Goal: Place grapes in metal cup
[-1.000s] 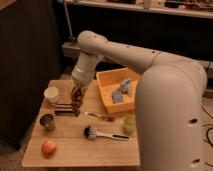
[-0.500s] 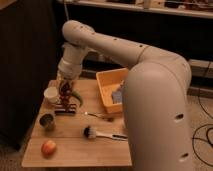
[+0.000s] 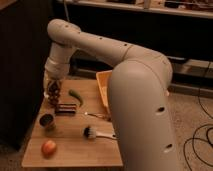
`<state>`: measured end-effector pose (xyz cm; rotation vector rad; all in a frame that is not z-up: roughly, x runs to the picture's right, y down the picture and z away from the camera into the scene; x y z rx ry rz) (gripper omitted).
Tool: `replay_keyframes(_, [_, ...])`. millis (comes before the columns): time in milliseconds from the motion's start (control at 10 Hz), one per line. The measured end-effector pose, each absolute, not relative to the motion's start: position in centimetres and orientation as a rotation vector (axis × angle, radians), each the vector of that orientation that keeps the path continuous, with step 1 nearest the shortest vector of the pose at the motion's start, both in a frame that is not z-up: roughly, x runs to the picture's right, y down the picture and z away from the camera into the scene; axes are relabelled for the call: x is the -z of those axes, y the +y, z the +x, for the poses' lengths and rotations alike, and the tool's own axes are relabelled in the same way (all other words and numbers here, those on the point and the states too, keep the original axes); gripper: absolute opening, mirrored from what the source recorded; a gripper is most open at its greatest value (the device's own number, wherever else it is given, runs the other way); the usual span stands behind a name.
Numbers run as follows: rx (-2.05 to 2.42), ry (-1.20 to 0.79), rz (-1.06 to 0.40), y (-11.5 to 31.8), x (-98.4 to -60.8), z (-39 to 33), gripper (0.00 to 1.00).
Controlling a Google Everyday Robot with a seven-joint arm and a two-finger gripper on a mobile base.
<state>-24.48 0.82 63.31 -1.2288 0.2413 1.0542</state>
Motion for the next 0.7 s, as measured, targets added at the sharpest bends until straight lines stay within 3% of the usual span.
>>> replay_keyframes(700, [-0.941,0.187,-1.282,3.3,-65.5,-26.1,0.00])
